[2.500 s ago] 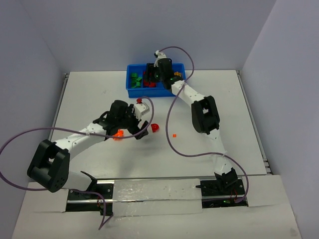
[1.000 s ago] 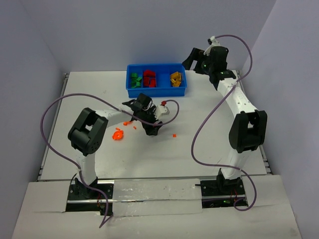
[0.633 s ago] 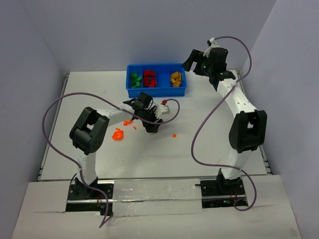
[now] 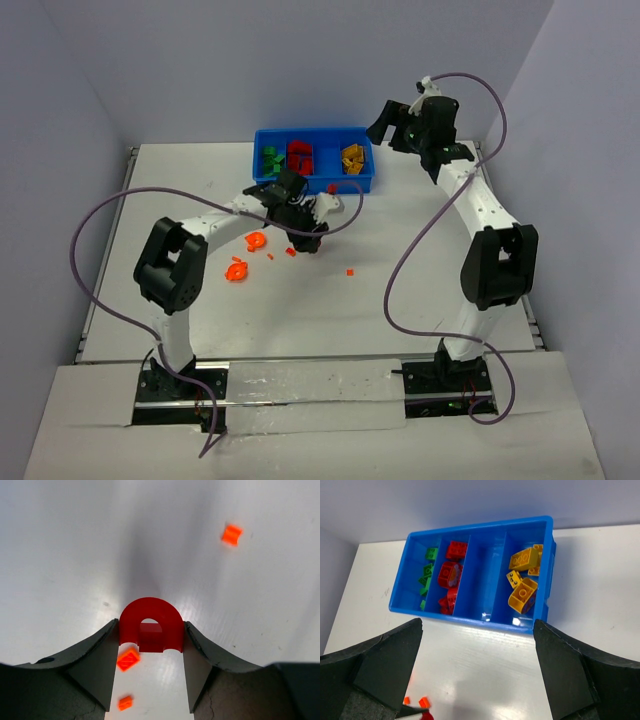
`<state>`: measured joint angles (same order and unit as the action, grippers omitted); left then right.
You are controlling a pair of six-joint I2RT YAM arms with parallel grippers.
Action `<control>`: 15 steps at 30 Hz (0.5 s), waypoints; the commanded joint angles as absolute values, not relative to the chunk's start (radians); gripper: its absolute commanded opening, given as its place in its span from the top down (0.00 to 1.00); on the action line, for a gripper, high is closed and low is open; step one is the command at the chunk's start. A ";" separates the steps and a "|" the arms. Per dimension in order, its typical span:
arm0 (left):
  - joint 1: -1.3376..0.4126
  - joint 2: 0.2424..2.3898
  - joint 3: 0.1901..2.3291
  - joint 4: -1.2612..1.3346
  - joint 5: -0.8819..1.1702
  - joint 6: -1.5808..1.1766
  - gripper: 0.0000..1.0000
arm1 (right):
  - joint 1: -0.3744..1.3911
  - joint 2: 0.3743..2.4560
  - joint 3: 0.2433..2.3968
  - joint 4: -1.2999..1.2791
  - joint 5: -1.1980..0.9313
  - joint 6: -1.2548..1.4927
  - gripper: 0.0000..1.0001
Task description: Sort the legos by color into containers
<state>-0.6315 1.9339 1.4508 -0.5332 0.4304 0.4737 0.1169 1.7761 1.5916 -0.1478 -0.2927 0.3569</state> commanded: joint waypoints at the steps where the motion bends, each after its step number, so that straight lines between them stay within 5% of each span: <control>1: -0.582 1.841 1.655 -0.527 0.475 0.404 0.72 | 0.109 1.675 1.556 -0.141 -0.288 0.325 0.00; 15: -0.402 2.122 2.045 -0.214 0.365 0.139 0.76 | 0.110 1.509 1.352 -0.179 -0.225 0.204 0.00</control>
